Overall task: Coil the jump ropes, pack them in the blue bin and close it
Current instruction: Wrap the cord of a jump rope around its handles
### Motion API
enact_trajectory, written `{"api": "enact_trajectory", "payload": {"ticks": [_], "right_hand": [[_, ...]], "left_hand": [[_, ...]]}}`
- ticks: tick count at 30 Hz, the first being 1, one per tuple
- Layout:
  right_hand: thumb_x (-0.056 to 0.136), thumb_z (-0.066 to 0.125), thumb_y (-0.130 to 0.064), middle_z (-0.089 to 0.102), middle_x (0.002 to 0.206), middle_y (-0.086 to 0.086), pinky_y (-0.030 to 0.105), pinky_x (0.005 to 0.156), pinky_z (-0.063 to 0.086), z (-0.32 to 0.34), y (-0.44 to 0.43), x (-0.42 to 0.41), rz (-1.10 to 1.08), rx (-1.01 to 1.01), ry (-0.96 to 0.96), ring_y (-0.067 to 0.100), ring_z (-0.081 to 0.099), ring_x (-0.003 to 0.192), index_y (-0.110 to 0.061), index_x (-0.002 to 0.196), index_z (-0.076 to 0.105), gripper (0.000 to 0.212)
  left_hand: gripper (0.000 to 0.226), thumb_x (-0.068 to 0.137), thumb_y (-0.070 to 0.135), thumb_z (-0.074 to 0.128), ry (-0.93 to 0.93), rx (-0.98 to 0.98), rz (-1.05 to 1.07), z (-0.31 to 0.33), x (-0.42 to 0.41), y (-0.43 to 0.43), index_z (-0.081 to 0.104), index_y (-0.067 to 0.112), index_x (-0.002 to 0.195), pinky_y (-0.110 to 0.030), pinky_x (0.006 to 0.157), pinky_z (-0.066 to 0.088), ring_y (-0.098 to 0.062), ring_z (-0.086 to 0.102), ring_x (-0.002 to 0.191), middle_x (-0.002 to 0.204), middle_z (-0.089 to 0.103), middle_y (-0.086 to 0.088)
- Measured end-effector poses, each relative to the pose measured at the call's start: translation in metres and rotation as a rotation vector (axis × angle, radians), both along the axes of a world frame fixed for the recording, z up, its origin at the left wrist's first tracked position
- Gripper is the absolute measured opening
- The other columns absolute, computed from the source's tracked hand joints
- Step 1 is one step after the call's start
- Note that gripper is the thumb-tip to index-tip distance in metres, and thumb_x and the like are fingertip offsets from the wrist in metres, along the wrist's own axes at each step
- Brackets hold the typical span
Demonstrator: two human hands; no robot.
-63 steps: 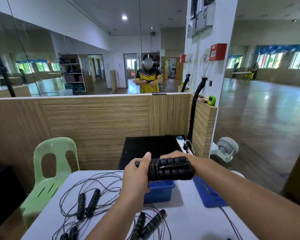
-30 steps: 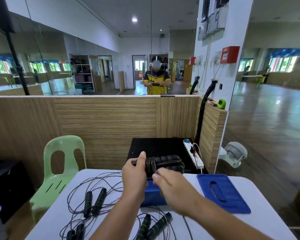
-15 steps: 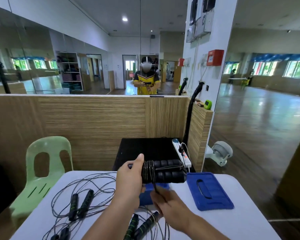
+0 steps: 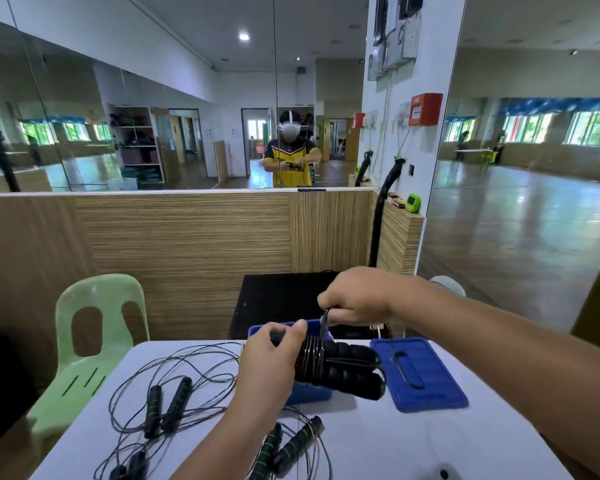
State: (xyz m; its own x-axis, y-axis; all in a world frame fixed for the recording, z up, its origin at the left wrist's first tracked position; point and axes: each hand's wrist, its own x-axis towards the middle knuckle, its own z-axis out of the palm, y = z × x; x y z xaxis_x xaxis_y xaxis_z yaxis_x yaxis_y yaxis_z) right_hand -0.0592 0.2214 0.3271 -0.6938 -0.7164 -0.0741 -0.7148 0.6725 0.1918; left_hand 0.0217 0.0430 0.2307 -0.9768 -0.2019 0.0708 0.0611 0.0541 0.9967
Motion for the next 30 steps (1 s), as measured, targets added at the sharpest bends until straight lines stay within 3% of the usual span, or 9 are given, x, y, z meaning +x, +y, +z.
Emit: {"api": "enact_trajectory", "payload": {"ticks": [4,8,11,13,18,21,26,30], "right_hand": [[0.098,0.046,-0.037,0.057,0.07,-0.003,0.044,0.069,0.051,0.024,-0.008,0.011,0.016,0.035,0.035,0.021,0.054,0.068,-0.017,0.078,0.057,0.03],[0.098,0.05,-0.036,0.055,0.067,-0.003,0.041,0.066,0.051,0.027,-0.012,0.033,-0.064,-0.025,-0.014,0.015,0.053,0.065,-0.02,0.071,0.057,0.032],[0.099,0.052,-0.039,0.056,0.064,-0.004,0.033,0.058,0.041,0.021,-0.014,0.047,-0.13,-0.141,-0.095,0.009,0.051,0.061,-0.021,0.066,0.056,0.037],[0.099,0.053,-0.04,0.056,0.062,-0.004,0.029,0.056,0.037,0.013,-0.014,0.058,-0.185,-0.265,-0.183,0.008,0.05,0.057,-0.019,0.065,0.056,0.04],[0.104,0.048,-0.032,0.05,0.063,-0.004,0.022,0.048,0.042,-0.021,-0.021,0.093,-0.295,-0.727,-0.463,0.004,0.046,0.049,-0.006,0.085,0.06,0.034],[0.106,0.044,-0.026,0.048,0.061,-0.007,0.015,0.049,0.038,-0.058,-0.03,0.113,-0.3,-0.973,-0.578,0.001,0.047,0.049,-0.008,0.09,0.062,0.031],[0.109,0.039,-0.033,0.045,0.059,-0.004,0.029,0.051,0.038,-0.12,-0.035,0.122,-0.365,-1.236,-0.797,0.011,0.039,0.049,-0.011,0.089,0.059,0.036],[0.109,0.041,-0.033,0.041,0.057,-0.002,0.029,0.049,0.041,-0.143,-0.03,0.118,-0.411,-1.367,-0.943,0.015,0.037,0.05,-0.013,0.084,0.057,0.036]], "left_hand": [[0.034,0.091,0.052,0.067,0.007,-0.02,0.051,-0.007,-0.003,-0.005,0.067,0.022,0.074,-0.039,0.06,0.035,-0.019,0.045,0.058,0.058,0.051,0.002],[0.037,0.091,0.052,0.067,0.012,-0.002,0.076,-0.01,-0.007,-0.007,0.067,0.019,0.075,-0.041,0.061,0.036,-0.021,0.045,0.06,0.06,0.05,0.002],[0.035,0.091,0.053,0.067,0.0,-0.001,0.11,-0.01,-0.01,-0.007,0.069,0.02,0.079,-0.04,0.062,0.041,-0.02,0.052,0.063,0.063,0.057,0.003],[0.033,0.091,0.054,0.067,-0.006,0.0,0.131,-0.01,-0.012,-0.006,0.069,0.022,0.081,-0.04,0.063,0.043,-0.02,0.056,0.066,0.067,0.061,0.001],[0.036,0.09,0.055,0.066,-0.024,0.014,0.203,-0.014,-0.019,-0.007,0.067,0.02,0.081,-0.043,0.062,0.046,-0.024,0.06,0.066,0.069,0.066,-0.003],[0.037,0.092,0.053,0.065,-0.041,0.058,0.239,-0.01,-0.02,-0.004,0.068,0.017,0.084,-0.043,0.065,0.05,-0.024,0.06,0.068,0.074,0.068,-0.007],[0.04,0.098,0.044,0.063,-0.087,0.199,0.251,0.001,-0.016,-0.002,0.061,0.007,0.083,-0.029,0.043,0.041,-0.018,0.043,0.054,0.065,0.048,-0.006],[0.038,0.098,0.047,0.062,-0.101,0.217,0.173,0.006,-0.01,0.003,0.052,0.018,0.075,-0.027,0.043,0.042,-0.014,0.042,0.046,0.056,0.044,-0.001]]}}
